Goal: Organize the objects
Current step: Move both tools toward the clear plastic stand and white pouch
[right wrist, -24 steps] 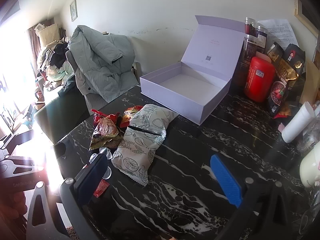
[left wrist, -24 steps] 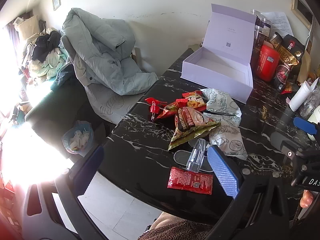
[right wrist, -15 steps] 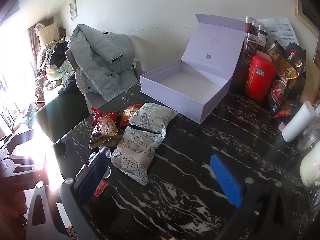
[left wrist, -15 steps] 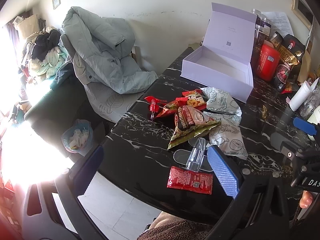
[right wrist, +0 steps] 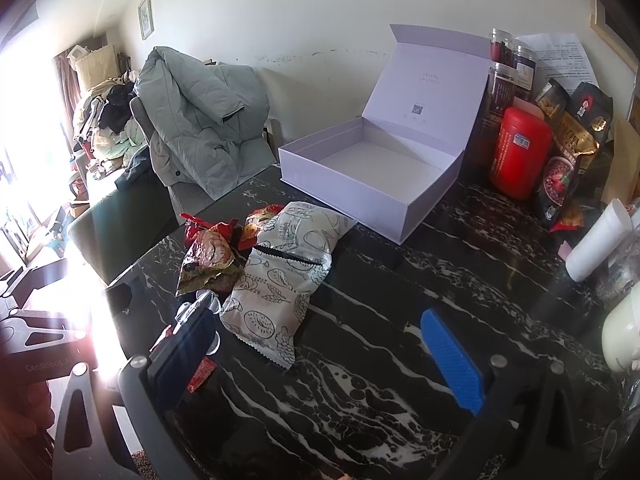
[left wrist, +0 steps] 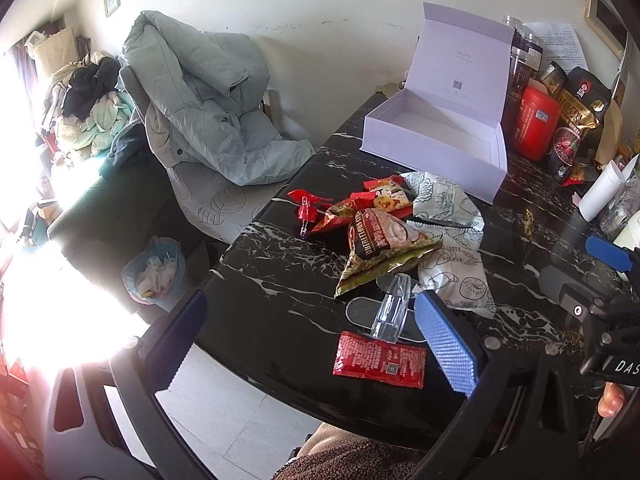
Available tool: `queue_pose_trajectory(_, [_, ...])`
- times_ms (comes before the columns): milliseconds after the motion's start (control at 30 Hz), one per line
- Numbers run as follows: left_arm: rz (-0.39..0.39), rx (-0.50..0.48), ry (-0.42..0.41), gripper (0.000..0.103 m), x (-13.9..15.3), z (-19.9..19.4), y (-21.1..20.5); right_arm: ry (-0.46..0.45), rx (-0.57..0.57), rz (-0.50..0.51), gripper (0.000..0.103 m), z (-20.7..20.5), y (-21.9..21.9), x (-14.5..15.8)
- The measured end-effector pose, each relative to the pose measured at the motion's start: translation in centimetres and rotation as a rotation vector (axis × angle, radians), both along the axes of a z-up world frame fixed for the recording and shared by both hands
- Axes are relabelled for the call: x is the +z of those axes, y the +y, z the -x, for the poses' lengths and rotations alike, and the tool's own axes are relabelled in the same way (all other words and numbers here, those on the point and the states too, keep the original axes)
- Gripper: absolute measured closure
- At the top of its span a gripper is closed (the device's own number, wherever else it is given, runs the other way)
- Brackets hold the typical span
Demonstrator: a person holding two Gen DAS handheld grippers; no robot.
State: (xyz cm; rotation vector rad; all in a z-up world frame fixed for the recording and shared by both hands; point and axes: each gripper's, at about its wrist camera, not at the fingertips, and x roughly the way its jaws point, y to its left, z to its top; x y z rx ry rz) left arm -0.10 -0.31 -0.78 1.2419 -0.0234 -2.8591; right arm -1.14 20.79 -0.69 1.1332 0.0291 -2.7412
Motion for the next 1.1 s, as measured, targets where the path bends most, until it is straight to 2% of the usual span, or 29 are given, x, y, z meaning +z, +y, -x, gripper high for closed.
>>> queue_pose_trajectory(633, [-0.016, -0.015, -0.046, 0.000, -1.3, -0.8, 0.8, -0.027, 0.002, 0.013, 0.000, -0.8, 0.8, -1.2])
queue_pose_trajectory(1100, [-0.094, -0.086, -0.121, 0.000, -4.6, -1.0, 2.6, -0.090, -0.014, 0.035, 0.000, -1.8, 2.5, -4.0])
